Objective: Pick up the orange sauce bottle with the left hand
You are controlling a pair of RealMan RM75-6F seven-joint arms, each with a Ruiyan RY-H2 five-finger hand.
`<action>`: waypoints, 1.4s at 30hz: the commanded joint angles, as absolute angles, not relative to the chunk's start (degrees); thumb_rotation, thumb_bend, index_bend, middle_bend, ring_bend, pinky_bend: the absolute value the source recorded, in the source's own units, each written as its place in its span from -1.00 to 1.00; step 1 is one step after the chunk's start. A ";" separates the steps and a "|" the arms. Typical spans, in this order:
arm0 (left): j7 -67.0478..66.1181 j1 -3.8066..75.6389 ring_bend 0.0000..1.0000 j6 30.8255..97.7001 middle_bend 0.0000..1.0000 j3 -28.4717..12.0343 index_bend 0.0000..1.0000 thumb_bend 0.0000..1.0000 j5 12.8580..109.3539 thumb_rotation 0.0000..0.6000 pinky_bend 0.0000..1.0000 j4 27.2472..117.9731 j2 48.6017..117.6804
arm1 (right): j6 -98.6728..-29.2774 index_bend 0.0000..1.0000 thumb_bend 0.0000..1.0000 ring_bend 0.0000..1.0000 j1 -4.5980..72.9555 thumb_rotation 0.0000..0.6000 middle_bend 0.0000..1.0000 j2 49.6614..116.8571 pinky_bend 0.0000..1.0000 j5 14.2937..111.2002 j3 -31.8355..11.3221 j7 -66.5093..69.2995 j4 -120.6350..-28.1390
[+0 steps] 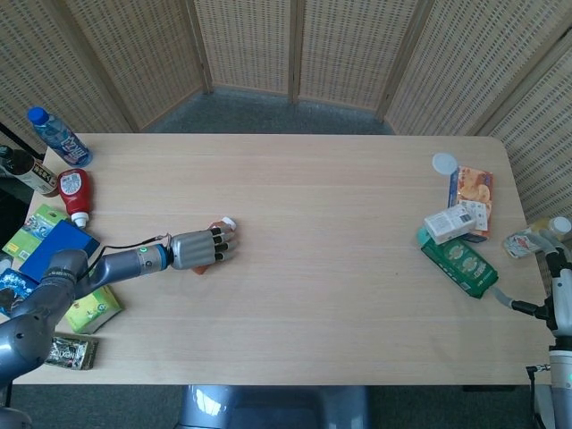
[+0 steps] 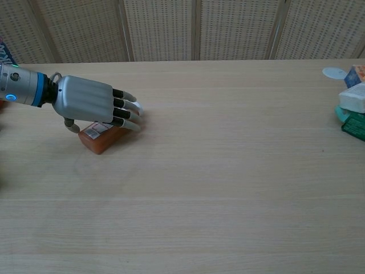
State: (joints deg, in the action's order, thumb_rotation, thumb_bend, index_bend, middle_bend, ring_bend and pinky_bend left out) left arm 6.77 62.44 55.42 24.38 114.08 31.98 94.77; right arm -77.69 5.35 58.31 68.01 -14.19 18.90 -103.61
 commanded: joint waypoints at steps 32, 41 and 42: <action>3.41 59.89 -0.24 61.48 0.14 20.91 0.21 -1.00 112.66 1.00 0.01 27.33 97.79 | -76.97 -0.67 -1.00 -1.00 5.41 1.00 -1.00 57.94 -1.00 68.28 -14.07 19.84 -103.93; -0.36 61.23 -0.25 65.48 0.13 16.29 0.21 -1.00 109.69 1.00 0.01 34.51 90.56 | -77.34 -0.67 -1.00 -1.00 5.21 1.00 -1.00 57.68 -1.00 69.08 -13.80 19.97 -104.54; -0.94 61.47 -0.25 65.78 0.13 15.78 0.21 -1.00 109.43 1.00 0.01 35.71 89.58 | -77.33 -0.68 -1.00 -1.00 5.20 1.00 -1.00 57.66 -1.00 69.13 -13.76 19.98 -104.60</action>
